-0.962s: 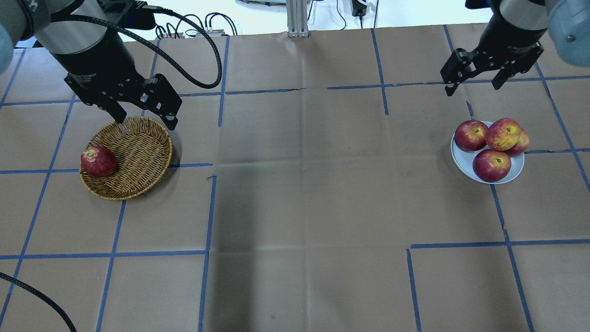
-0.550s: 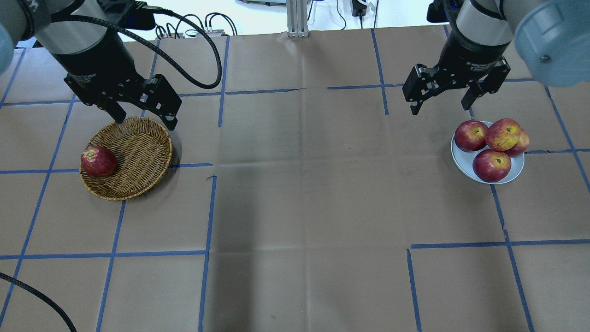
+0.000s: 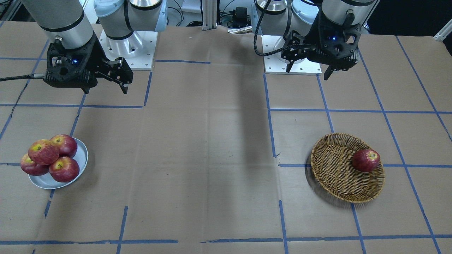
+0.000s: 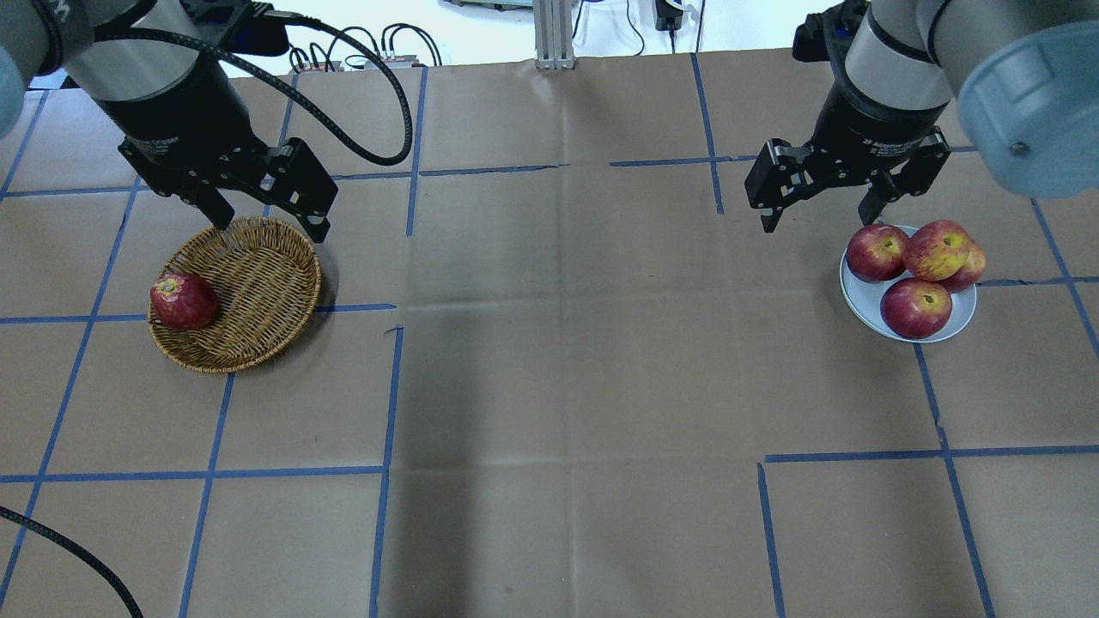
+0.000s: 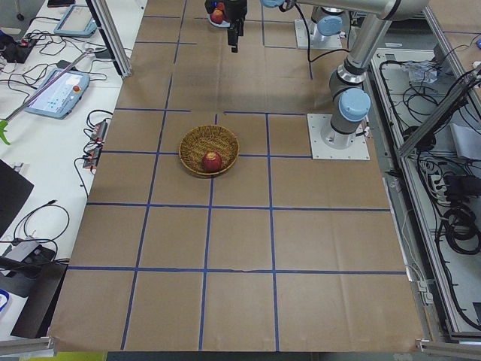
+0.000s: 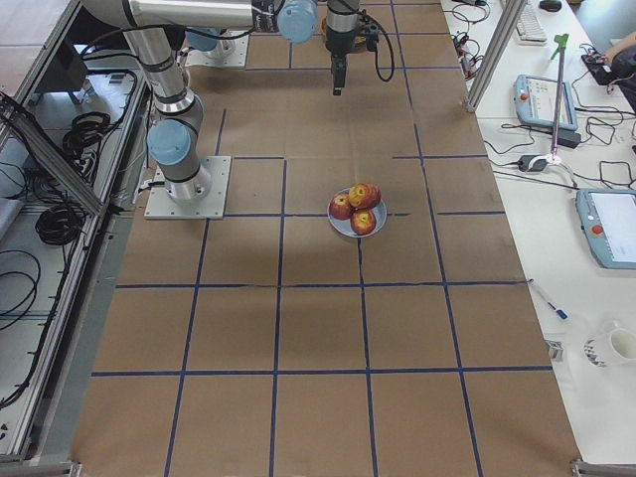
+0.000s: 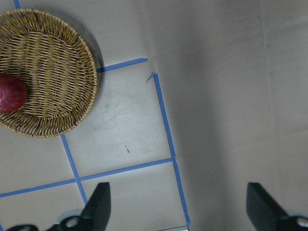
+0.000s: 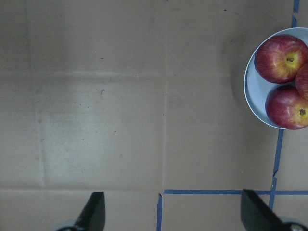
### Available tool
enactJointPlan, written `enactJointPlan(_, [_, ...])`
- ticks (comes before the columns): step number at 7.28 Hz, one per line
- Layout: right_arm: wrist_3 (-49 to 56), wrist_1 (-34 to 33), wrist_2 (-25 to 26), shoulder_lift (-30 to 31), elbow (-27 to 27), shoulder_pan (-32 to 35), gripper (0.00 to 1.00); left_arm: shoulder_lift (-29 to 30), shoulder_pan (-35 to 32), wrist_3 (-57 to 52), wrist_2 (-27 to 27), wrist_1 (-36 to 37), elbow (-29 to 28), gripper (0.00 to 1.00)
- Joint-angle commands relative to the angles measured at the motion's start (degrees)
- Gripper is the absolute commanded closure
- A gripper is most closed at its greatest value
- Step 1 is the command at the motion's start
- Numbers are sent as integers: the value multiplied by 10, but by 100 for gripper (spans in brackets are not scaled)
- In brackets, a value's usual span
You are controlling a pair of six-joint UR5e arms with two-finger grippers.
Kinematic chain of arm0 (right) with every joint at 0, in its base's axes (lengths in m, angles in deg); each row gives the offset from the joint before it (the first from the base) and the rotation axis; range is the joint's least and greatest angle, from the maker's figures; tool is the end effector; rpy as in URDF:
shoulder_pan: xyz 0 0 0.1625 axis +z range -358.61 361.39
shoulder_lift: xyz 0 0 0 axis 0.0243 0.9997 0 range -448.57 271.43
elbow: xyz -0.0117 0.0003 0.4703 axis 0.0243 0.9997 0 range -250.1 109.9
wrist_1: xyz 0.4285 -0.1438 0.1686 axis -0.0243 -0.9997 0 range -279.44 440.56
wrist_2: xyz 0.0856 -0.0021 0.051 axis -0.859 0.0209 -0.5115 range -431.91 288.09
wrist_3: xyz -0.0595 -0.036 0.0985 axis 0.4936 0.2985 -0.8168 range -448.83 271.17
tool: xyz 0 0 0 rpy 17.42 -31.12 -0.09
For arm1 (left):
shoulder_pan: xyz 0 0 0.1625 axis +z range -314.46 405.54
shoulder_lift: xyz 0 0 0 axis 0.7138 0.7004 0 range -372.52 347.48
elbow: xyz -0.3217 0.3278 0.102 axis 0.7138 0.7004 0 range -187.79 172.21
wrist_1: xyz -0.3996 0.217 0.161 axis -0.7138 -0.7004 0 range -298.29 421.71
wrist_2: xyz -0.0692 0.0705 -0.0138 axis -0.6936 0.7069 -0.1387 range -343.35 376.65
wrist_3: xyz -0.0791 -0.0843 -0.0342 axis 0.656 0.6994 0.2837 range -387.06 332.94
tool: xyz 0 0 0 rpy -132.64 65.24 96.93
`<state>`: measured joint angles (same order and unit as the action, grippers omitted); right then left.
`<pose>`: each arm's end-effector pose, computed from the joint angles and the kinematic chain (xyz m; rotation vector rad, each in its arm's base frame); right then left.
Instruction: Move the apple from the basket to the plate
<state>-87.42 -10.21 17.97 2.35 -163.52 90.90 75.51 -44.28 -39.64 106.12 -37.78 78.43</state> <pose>0.1289 -0.5527 0.4892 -0.0250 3.1387 0.0470 -0.1327 -0.5372 0.5522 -0.3370 -3.1053 -0.1000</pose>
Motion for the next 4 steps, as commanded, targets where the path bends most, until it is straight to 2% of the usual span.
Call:
enactJointPlan(1, [-7,-1,0,0,1,1,0,0,0,0,0,0,0,1])
enactJointPlan(4, [-7,-1,-3,1,1,1,0,0,0,0,-1,0,0,1])
